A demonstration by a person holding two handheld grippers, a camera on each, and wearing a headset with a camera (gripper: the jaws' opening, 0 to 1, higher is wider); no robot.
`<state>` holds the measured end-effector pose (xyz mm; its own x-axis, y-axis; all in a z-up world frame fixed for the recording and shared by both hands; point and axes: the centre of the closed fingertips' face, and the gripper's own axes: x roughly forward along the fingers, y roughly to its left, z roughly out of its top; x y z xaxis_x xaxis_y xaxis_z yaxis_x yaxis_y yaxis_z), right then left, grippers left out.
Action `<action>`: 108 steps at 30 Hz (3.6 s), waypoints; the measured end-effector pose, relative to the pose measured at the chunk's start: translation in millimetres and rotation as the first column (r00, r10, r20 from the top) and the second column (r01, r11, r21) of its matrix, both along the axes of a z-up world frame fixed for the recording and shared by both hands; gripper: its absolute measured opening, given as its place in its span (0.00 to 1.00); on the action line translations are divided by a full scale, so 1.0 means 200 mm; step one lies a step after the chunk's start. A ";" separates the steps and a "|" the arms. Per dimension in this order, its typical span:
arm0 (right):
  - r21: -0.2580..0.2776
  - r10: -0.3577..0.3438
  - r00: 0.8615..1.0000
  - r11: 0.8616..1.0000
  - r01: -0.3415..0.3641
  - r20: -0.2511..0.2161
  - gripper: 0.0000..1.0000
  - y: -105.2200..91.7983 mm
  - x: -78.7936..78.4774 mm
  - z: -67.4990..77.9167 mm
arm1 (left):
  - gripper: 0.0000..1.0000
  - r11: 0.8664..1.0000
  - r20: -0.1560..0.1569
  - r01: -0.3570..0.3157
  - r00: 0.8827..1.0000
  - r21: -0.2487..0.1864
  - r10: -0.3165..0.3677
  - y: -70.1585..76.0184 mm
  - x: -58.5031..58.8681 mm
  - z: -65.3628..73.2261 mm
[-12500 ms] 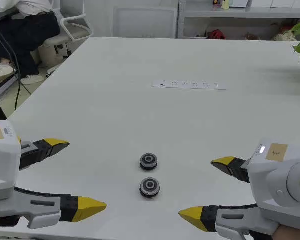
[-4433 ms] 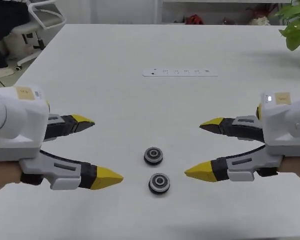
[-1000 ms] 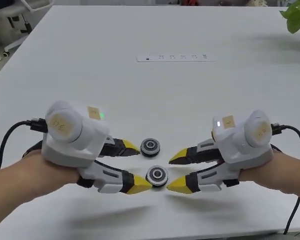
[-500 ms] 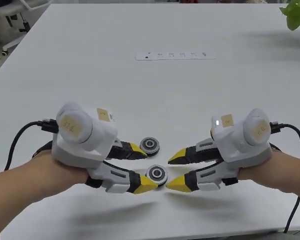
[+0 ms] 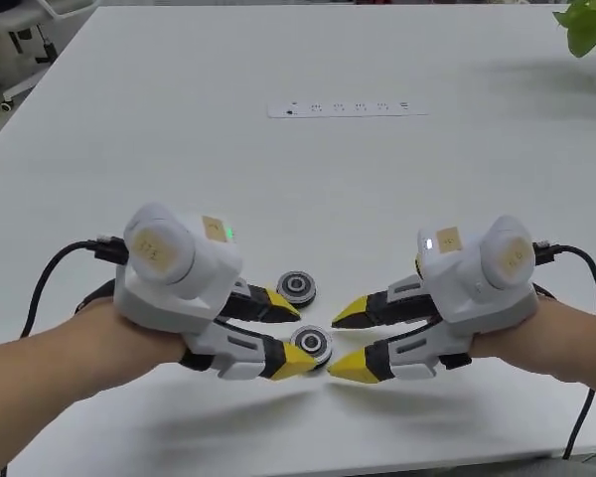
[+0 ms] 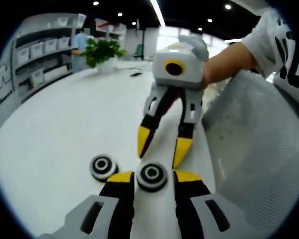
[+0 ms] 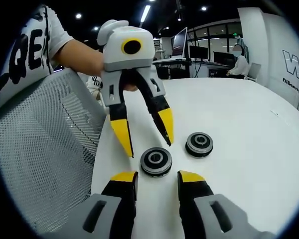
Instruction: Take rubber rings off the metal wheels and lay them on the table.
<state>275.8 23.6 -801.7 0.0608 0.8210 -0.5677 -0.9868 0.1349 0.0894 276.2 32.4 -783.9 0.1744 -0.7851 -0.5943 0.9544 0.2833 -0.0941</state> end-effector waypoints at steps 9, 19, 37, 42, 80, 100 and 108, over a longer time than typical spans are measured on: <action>0.003 -0.001 1.000 1.000 0.001 -0.001 0.28 0.00 0.00 0.00 | 0.26 1.000 0.003 0.009 1.000 0.008 -0.009 -0.02 0.00 -0.02; 0.000 -0.001 1.000 1.000 0.001 -0.005 0.28 0.00 -0.01 -0.01 | 0.20 0.999 0.016 0.020 1.000 0.024 -0.021 -0.03 -0.01 -0.04; 0.015 -0.003 1.000 1.000 0.003 -0.007 0.27 0.02 0.00 0.01 | 0.14 0.999 0.077 0.008 0.997 0.032 -0.010 -0.02 0.01 -0.04; 0.017 -0.001 1.000 1.000 0.001 -0.016 0.27 0.03 0.00 0.01 | 0.14 0.999 0.089 0.008 0.996 0.032 -0.011 -0.03 0.01 -0.04; 0.020 -0.017 0.999 1.000 0.018 -0.049 0.15 0.02 -0.01 -0.02 | 0.14 1.000 0.096 0.001 0.995 0.023 -0.003 -0.03 0.01 -0.05; 0.004 -0.062 0.993 0.998 0.063 -0.096 0.00 -0.01 0.01 -0.04 | 0.13 1.000 0.104 0.003 0.995 0.026 -0.006 -0.02 0.01 -0.05; 0.013 -0.089 0.989 0.996 0.091 -0.120 0.00 -0.02 0.02 -0.03 | 0.13 0.999 0.110 0.004 0.994 0.038 -0.008 -0.02 0.01 -0.05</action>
<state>279.1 20.1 -806.9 0.0674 0.8258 -0.5599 -0.9528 0.2197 0.2094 278.6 27.5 -793.4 0.2356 -0.7639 -0.6008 0.9602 0.2786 0.0223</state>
